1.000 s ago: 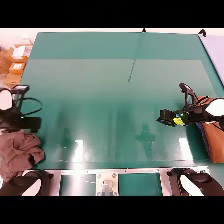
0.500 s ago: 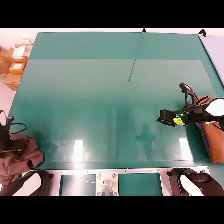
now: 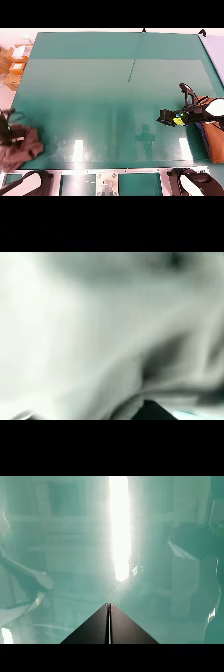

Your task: Fold the shirts.

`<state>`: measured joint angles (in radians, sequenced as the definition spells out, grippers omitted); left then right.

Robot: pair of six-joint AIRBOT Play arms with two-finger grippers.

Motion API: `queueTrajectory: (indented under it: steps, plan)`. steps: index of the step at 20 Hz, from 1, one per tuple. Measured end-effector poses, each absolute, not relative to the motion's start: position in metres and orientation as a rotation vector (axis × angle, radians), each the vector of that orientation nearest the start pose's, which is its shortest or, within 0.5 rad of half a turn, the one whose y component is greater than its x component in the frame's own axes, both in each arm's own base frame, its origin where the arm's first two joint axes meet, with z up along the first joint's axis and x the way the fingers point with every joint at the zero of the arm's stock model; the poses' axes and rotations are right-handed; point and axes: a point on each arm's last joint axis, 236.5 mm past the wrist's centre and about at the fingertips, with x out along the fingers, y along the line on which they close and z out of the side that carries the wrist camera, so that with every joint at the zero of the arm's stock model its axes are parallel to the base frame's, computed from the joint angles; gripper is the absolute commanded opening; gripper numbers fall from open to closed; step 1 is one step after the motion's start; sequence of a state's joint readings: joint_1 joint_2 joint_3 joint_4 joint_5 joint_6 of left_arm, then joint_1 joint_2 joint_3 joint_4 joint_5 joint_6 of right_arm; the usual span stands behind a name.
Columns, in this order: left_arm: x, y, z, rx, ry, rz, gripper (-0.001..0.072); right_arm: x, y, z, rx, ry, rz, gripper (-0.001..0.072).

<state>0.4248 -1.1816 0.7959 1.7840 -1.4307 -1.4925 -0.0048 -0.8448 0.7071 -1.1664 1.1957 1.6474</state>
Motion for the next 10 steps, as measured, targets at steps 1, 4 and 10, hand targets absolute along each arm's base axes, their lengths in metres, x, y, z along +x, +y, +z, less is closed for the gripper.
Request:
queueTrajectory:
  steps: [1, 4, 10]
  plan:
    - [0.199, 0.121, -0.047, -0.137, 1.762, 0.304, 0.003, 0.256, 0.085, 0.003, 0.444, 1.324, 0.166, 0.0014]
    - [0.282, 0.053, 0.024, -0.157, 1.442, 0.081, 0.003, 0.256, 0.085, 0.003, 0.444, 1.324, 0.166, 0.0014]
    - [0.337, -0.155, 0.148, -0.131, 1.011, -0.509, 0.0031, 0.262, 0.086, 0.005, 0.453, 1.296, 0.164, 0.0014]
